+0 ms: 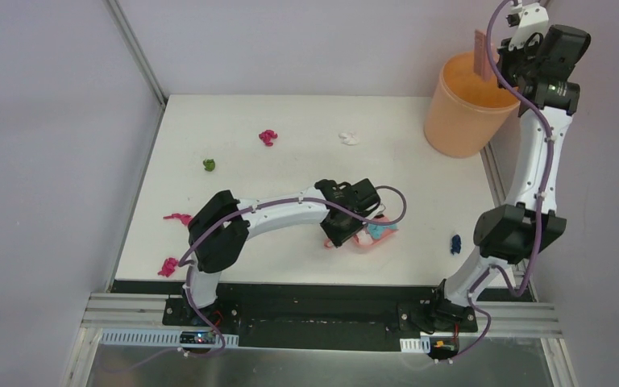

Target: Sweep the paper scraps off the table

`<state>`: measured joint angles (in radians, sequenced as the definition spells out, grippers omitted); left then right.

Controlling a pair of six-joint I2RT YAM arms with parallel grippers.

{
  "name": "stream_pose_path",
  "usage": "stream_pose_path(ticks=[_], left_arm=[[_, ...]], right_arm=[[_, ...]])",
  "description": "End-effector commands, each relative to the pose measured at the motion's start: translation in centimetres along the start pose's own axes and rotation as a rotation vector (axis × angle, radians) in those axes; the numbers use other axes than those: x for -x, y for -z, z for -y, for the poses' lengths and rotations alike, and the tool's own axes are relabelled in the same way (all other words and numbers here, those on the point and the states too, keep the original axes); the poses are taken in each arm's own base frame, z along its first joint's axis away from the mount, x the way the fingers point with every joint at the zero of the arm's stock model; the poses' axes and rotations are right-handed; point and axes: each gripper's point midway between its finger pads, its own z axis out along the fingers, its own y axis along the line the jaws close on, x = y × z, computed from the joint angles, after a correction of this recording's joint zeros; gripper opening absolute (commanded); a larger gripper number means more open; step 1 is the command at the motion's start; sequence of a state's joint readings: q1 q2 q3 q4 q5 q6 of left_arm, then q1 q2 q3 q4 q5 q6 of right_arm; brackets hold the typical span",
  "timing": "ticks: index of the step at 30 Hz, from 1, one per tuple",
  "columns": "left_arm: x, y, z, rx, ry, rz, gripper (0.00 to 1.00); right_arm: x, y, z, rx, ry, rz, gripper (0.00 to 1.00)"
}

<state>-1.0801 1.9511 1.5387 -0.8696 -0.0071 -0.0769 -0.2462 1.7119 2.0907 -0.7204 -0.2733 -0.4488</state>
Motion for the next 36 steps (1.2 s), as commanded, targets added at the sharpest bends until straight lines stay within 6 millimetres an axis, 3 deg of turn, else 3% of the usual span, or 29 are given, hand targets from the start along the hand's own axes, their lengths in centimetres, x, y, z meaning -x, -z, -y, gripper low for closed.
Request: stream_pose_path(ticks=[1, 9, 13, 21, 28, 36], left_arm=[[1.1, 2.3, 2.2, -0.052, -0.009, 0.086, 0.0], [0.9, 2.0, 3.2, -0.071, -0.013, 0.075, 0.0], [1.0, 2.1, 3.6, -0.075, -0.023, 0.063, 0.0], [0.3, 1.3, 3.7, -0.065, -0.037, 0.028, 0.0], [0.3, 1.0, 3.8, -0.069, -0.034, 0.043, 0.0], [0.2, 0.8, 3.8, -0.064, -0.034, 0.038, 0.0]], right_arm=[[1.6, -3.0, 2.8, -0.052, -0.08, 0.072, 0.0], [-3.3, -5.1, 1.6, -0.006, -0.205, -0.022, 0.0], [-5.5, -5.0, 1.8, 0.013, -0.218, -0.084, 0.0], [-9.2, -3.3, -0.9, 0.204, -0.17, -0.261, 0.0], [-10.2, -1.3, -3.2, 0.331, -0.174, -0.349, 0.0], [-9.9, 1.9, -6.5, 0.481, -0.201, -0.397, 0.0]])
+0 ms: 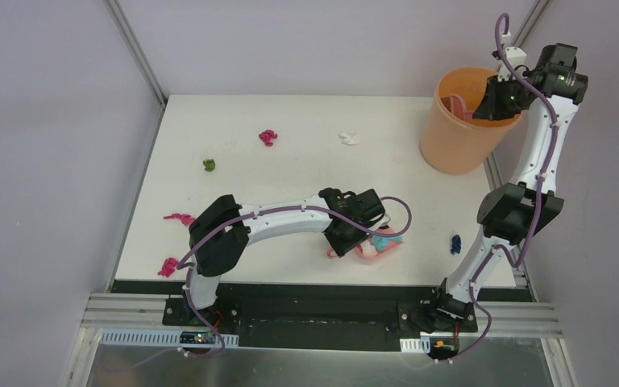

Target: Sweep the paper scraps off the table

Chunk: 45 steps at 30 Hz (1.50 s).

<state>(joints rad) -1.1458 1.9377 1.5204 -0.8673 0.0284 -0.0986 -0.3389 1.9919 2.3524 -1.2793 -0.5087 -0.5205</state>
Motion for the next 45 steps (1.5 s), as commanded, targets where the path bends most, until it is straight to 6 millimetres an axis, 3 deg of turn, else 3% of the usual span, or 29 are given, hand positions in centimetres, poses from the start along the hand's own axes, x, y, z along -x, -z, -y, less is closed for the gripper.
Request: stream_pose_path(ticks=[1, 9, 11, 13, 15, 18, 21, 23, 24, 28, 34, 37, 39, 45], left_arm=[[1.2, 0.8, 0.4, 0.0, 0.008, 0.056, 0.0], [1.3, 3.2, -1.3, 0.089, -0.003, 0.098, 0.0], [1.4, 4.1, -1.6, 0.105, -0.002, 0.111, 0.0], [1.6, 5.2, -1.8, 0.117, -0.003, 0.131, 0.0], [2.0, 6.6, -2.0, 0.13, -0.001, 0.156, 0.0], [2.6, 9.3, -2.3, 0.149, 0.0, 0.213, 0.0], [3.3, 11.8, -2.7, 0.171, 0.005, 0.266, 0.0], [3.8, 13.5, -2.9, 0.188, 0.006, 0.301, 0.0], [4.3, 14.6, -3.1, 0.2, 0.009, 0.326, 0.0], [5.8, 17.7, -4.2, 0.27, 0.022, 0.384, 0.0], [9.0, 20.3, -5.0, 0.336, 0.018, 0.425, 0.0], [11.4, 21.4, -4.7, 0.328, 0.036, 0.466, 0.0], [13.1, 20.7, -4.6, 0.331, 0.038, 0.472, 0.0], [17.8, 20.3, -4.8, 0.308, 0.064, 0.571, 0.0]], right_arm=[[-0.5, 2.3, -4.2, 0.137, 0.032, -0.02, 0.0], [-2.0, 5.4, -9.9, 0.234, 0.087, -0.065, 0.0], [-1.7, 6.1, -10.2, 0.196, 0.096, -0.042, 0.0], [-0.3, 7.3, -9.2, 0.08, 0.086, 0.017, 0.0], [1.6, 9.3, -7.5, -0.077, 0.109, 0.102, 0.0], [4.5, 14.0, -6.3, -0.271, 0.14, 0.259, 0.0], [6.1, 18.9, -7.0, -0.387, 0.155, 0.403, 0.0], [5.8, 21.3, -8.5, -0.404, 0.161, 0.453, 0.0], [4.9, 22.8, -10.2, -0.383, 0.181, 0.471, 0.0], [-0.8, 25.0, -14.1, -0.347, 0.166, 0.421, 0.0], [-9.5, 25.9, -18.9, -0.265, 0.136, 0.301, 0.0], [-12.7, 25.7, -19.9, -0.251, 0.083, 0.222, 0.0], [-14.5, 25.3, -19.9, -0.265, 0.059, 0.184, 0.0], [-18.1, 21.7, -20.4, -0.168, -0.015, 0.055, 0.0]])
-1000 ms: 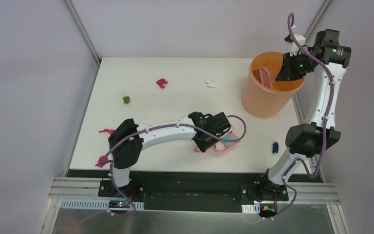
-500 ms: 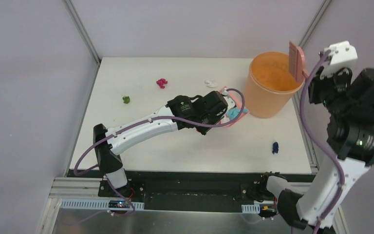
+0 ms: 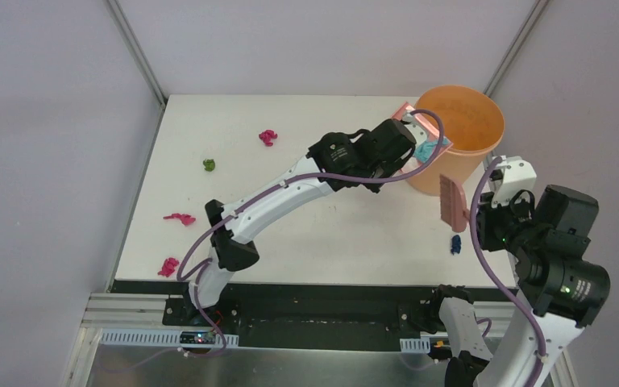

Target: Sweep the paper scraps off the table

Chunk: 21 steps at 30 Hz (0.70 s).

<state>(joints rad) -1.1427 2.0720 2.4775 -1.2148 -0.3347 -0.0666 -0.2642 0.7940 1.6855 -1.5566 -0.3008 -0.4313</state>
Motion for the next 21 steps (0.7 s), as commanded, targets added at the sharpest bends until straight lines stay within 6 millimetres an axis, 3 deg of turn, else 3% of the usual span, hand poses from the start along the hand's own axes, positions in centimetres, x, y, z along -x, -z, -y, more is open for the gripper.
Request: stream_pose_path(ticks=[1, 7, 14, 21], left_arm=[[2.5, -1.3, -1.6, 0.038, 0.053, 0.072, 0.0], [6.2, -5.1, -3.1, 0.082, 0.167, 0.211, 0.0], [10.0, -7.1, -4.7, 0.082, 0.243, 0.356, 0.0], [14.2, -8.1, -7.2, 0.192, 0.163, 0.523, 0.0]], right_arm=[[-2.4, -1.9, -1.6, 0.09, -0.105, -0.092, 0.0], [-2.4, -3.2, -5.0, 0.288, -0.203, -0.077, 0.0], [-2.6, -3.6, -5.3, 0.31, -0.205, -0.068, 0.0], [-2.8, -3.8, -5.1, 0.296, -0.202, -0.055, 0.0]])
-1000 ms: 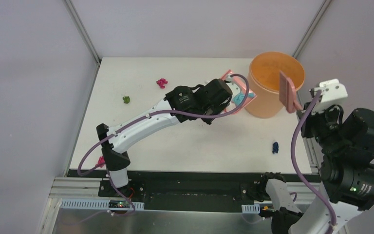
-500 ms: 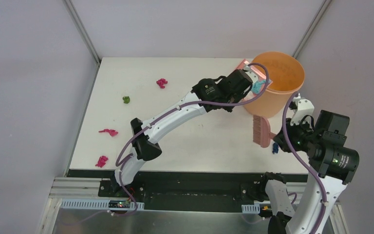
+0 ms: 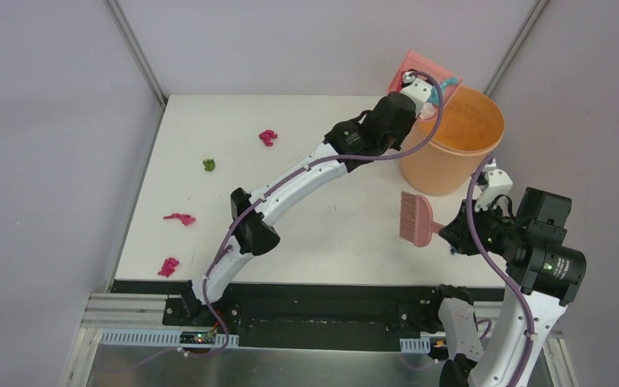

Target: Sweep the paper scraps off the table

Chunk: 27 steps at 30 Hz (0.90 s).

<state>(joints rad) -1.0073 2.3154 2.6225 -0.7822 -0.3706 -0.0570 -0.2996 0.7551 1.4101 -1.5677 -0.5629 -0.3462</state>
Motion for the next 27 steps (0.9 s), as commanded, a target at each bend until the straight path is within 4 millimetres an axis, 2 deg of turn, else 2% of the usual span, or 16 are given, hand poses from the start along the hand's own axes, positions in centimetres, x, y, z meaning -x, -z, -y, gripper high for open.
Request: stream_pose_path(ticks=[1, 10, 15, 23, 27], left_arm=[[6.6, -0.5, -1.6, 0.069, -0.026, 0.245, 0.0], [8.6, -3.2, -3.8, 0.222, -0.217, 0.367, 0.0], [8.3, -4.0, -5.3, 0.331, -0.392, 0.354, 0.0], [8.1, -4.8, -4.4, 0.356, -0.818, 0.332, 0.0], [8.6, -4.8, -3.7, 0.327, -0.921, 0.36, 0.0]], right_arm=[[1.4, 0.2, -0.3, 0.01, 0.022, 0.07, 0.0], [1.3, 0.7, -0.9, 0.019, 0.038, 0.086, 0.0], [1.2, 0.8, -1.1, 0.023, 0.044, 0.093, 0.0], [1.5, 0.9, -1.8, 0.068, 0.042, 0.092, 0.0], [1.6, 0.8, -1.9, 0.077, 0.034, 0.087, 0.0]])
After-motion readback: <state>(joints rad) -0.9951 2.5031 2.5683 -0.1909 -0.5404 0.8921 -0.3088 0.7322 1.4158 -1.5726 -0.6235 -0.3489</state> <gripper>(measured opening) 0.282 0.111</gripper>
